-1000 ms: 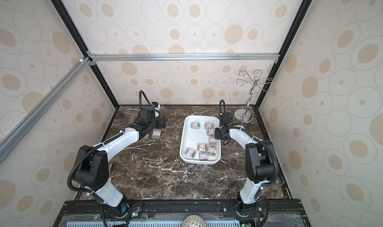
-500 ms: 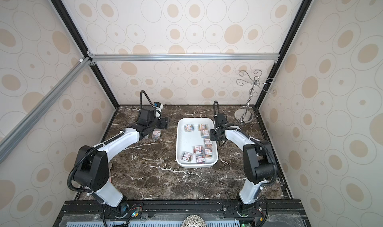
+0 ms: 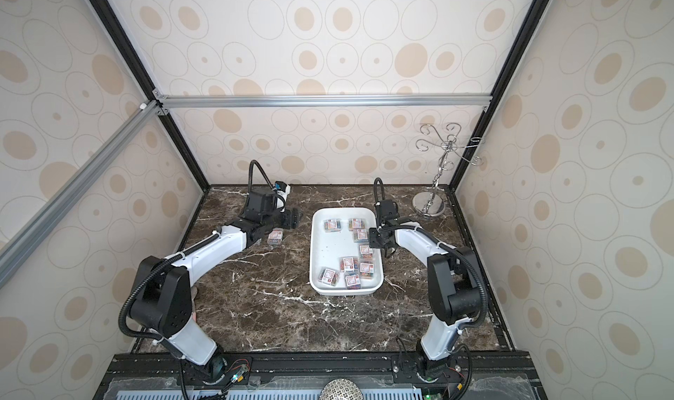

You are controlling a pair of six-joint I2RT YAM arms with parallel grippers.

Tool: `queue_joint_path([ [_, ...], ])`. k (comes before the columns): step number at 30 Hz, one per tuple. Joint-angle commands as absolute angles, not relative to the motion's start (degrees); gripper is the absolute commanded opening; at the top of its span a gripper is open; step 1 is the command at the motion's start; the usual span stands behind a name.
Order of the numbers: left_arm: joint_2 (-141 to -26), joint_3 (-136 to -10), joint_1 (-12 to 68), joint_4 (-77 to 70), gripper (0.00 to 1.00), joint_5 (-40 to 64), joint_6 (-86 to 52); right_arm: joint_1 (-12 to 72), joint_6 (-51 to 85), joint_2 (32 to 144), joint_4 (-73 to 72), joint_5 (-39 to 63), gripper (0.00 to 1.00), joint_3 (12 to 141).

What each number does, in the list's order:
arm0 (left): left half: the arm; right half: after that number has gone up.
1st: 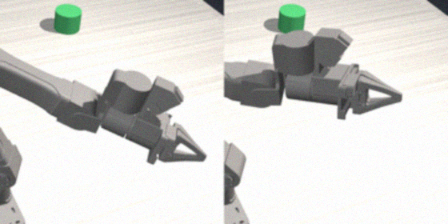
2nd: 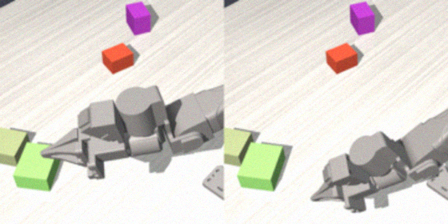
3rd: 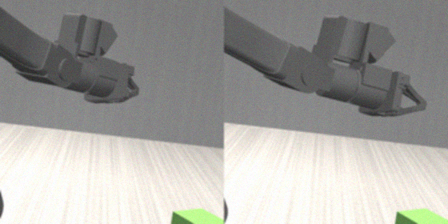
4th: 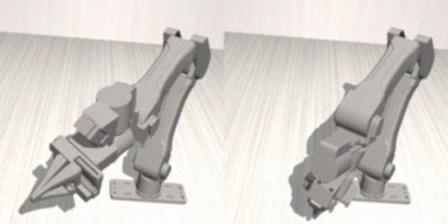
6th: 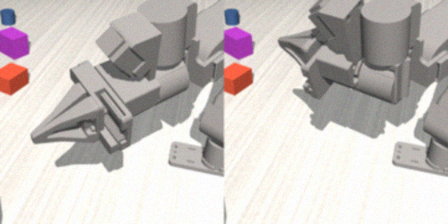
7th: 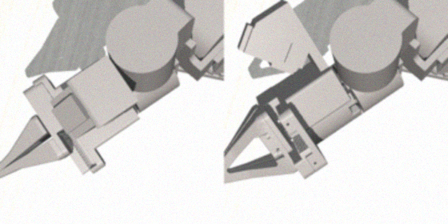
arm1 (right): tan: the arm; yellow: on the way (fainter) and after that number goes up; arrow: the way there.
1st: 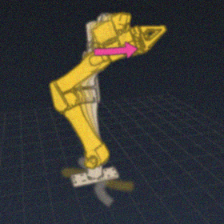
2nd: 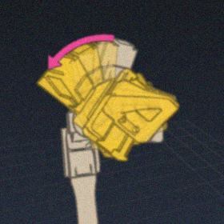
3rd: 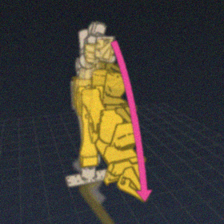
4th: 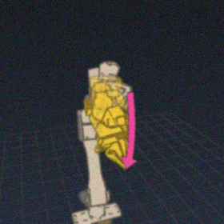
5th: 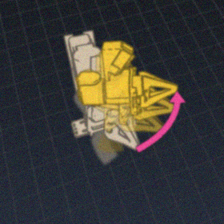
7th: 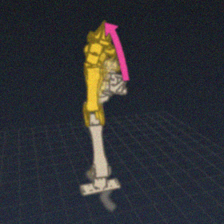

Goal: Take the paper clips out of the storage box
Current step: Move the storage box to the center of the board.

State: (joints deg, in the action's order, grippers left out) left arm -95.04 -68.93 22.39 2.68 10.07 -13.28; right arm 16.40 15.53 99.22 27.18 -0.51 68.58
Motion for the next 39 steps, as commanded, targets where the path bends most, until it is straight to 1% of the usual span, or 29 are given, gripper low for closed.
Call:
queue_joint_path([
  [1,-95.8,-72.1,24.1,6.1,0.78,11.5,-9.9,17.2,15.0,98.9,28.9,0.0,0.03,68.8],
  [6,-98.1,-75.4,26.4,11.1,0.78,13.6,-5.3,17.2,14.9,98.7,29.0,-0.2,0.08,68.7],
  [11,-98.5,-75.8,28.9,13.6,0.78,15.3,0.1,17.2,14.9,98.4,29.0,-0.7,0.08,68.6],
  [21,-98.2,-74.7,32.2,15.0,0.78,21.9,4.2,17.2,15.0,98.2,28.5,-0.9,0.11,68.5],
  [29,-101.0,-76.4,35.9,17.4,0.78,21.2,5.9,17.0,15.3,98.5,26.6,1.7,0.10,67.8],
  [39,-106.5,-80.1,41.8,23.2,0.76,17.0,8.7,16.4,16.3,98.7,24.3,5.9,0.10,66.1],
])
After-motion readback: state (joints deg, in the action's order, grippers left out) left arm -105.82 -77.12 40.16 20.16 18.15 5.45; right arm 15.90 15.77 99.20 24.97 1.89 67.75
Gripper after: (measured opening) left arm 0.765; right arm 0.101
